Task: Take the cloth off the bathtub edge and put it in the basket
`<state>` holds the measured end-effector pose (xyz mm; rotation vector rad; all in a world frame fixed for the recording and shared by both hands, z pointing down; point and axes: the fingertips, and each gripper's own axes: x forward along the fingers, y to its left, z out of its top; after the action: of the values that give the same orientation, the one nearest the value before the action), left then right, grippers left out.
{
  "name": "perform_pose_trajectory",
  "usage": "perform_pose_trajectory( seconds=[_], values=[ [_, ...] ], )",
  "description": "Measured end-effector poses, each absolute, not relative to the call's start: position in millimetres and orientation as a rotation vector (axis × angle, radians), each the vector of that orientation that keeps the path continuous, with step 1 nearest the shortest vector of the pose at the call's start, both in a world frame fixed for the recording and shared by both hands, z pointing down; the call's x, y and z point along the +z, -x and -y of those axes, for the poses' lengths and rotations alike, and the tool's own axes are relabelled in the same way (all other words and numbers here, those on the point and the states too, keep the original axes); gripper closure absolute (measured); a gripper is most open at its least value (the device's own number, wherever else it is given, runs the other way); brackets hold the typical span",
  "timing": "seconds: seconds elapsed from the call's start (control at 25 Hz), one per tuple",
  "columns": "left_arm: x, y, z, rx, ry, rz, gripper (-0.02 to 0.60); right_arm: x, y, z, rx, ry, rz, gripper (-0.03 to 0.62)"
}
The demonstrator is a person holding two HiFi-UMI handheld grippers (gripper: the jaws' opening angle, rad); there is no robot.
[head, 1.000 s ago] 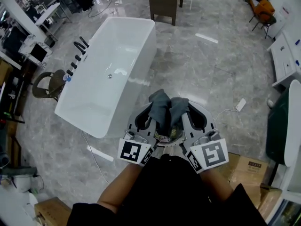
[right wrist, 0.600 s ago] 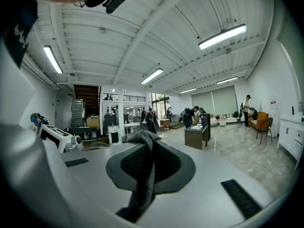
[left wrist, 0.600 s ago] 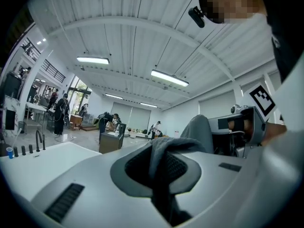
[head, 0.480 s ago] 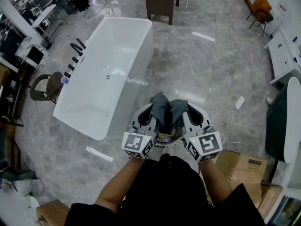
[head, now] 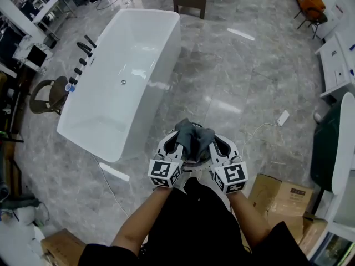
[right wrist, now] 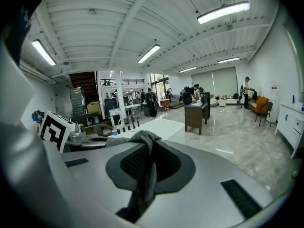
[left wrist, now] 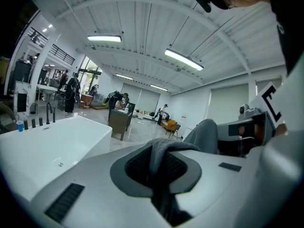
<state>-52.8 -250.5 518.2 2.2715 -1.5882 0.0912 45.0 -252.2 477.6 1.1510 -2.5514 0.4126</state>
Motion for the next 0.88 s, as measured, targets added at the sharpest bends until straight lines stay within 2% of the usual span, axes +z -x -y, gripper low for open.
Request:
perform_pose_trajectory(
  seconds=[0.36, 0.88],
  values=[
    [631.4, 64.0, 250.0, 0.275, -2.162, 1.532, 0.543, 594.2, -27.8, 248.1, 0.574, -1.017, 2.5, 0.559],
    [775.7, 65.9, 245.3, 0.359, -1.975, 1.391, 0.543, 749.6, -34.9, 251.6, 0.644, -1.041, 2.253, 0.559]
  ],
)
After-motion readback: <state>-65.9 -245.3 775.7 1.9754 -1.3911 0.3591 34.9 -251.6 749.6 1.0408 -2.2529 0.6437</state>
